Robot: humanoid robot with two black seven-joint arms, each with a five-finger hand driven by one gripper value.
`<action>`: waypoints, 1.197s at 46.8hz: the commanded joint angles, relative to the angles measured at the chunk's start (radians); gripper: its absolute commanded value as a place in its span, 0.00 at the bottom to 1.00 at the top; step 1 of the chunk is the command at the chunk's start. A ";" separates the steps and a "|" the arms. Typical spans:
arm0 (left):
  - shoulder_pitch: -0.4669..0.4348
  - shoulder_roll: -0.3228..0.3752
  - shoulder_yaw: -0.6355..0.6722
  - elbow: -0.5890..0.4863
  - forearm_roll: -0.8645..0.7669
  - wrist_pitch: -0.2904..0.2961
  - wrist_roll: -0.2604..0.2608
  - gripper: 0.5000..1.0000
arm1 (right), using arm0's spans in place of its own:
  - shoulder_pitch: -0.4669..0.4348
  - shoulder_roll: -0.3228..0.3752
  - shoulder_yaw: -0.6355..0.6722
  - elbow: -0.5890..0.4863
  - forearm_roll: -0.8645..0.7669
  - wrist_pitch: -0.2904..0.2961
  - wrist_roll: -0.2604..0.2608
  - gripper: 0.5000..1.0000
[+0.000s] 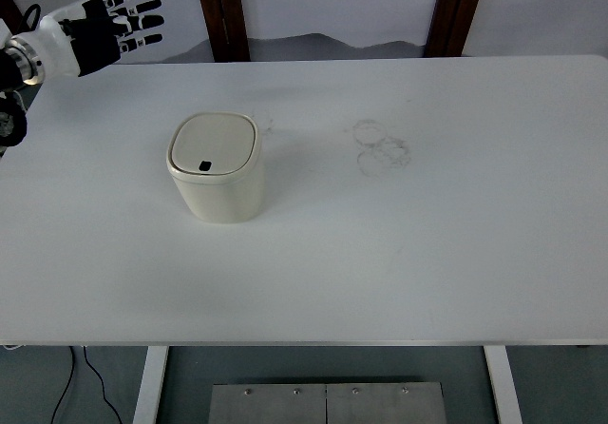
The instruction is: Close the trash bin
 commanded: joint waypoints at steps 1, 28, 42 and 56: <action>0.059 -0.002 -0.086 0.012 0.004 -0.001 -0.021 1.00 | 0.000 0.000 0.000 0.000 0.000 0.000 0.000 0.99; 0.314 -0.015 -0.202 0.191 -0.059 -0.030 -0.193 1.00 | 0.000 0.000 0.000 0.000 0.001 0.000 0.000 0.99; 0.401 -0.013 -0.202 0.196 -0.072 -0.065 -0.259 1.00 | 0.000 0.000 0.000 0.000 0.001 0.000 0.000 0.99; 0.424 -0.011 -0.202 0.225 -0.105 -0.088 -0.277 1.00 | 0.000 0.000 0.000 0.000 0.000 0.000 0.000 0.99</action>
